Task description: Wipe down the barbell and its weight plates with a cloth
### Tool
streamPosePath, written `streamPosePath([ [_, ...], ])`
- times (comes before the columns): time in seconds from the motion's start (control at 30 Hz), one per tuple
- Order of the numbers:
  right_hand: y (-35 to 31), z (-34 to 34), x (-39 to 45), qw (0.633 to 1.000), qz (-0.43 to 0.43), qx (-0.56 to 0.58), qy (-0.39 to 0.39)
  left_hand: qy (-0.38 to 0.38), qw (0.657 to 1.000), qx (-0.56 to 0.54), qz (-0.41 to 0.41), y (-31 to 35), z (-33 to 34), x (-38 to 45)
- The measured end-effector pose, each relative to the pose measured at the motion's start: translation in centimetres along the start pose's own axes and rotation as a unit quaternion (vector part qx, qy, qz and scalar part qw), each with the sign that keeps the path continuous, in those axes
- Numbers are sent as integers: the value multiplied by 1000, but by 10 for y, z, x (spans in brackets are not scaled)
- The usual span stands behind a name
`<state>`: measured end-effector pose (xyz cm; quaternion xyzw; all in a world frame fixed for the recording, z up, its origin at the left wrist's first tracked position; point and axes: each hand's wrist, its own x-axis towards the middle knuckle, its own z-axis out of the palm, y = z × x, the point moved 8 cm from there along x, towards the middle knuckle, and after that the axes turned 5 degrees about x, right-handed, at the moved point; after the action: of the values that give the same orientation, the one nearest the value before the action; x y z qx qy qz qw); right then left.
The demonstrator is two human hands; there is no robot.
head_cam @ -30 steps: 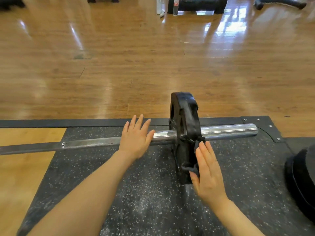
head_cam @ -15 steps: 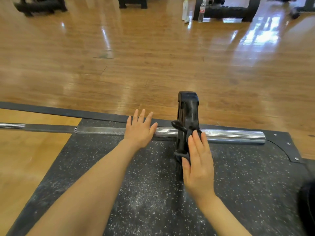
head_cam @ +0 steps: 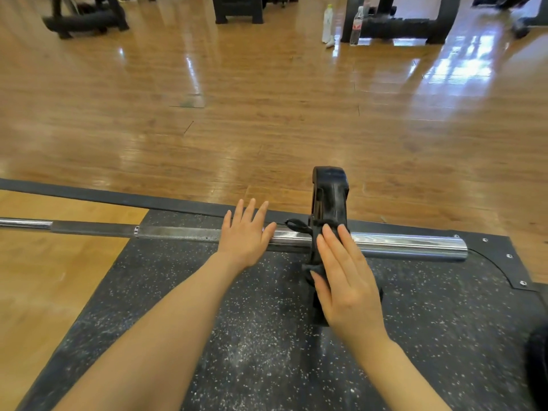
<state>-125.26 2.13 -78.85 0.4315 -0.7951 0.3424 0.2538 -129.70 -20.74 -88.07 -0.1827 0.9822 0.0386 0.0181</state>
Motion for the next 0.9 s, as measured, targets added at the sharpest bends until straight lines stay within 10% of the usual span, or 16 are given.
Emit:
streamPosePath([
  [0.27, -1, -6, -54, 995, 52, 79, -16, -4, 1000, -7, 4, 1, -2, -6],
  [0.6, 121, -53, -43, 937, 343, 62, 28, 7, 1000, -6, -7, 0, -1, -19],
  [0.9, 114, 29, 15, 953, 251, 41, -168, 12, 1000, -10, -3, 2, 0, -33],
])
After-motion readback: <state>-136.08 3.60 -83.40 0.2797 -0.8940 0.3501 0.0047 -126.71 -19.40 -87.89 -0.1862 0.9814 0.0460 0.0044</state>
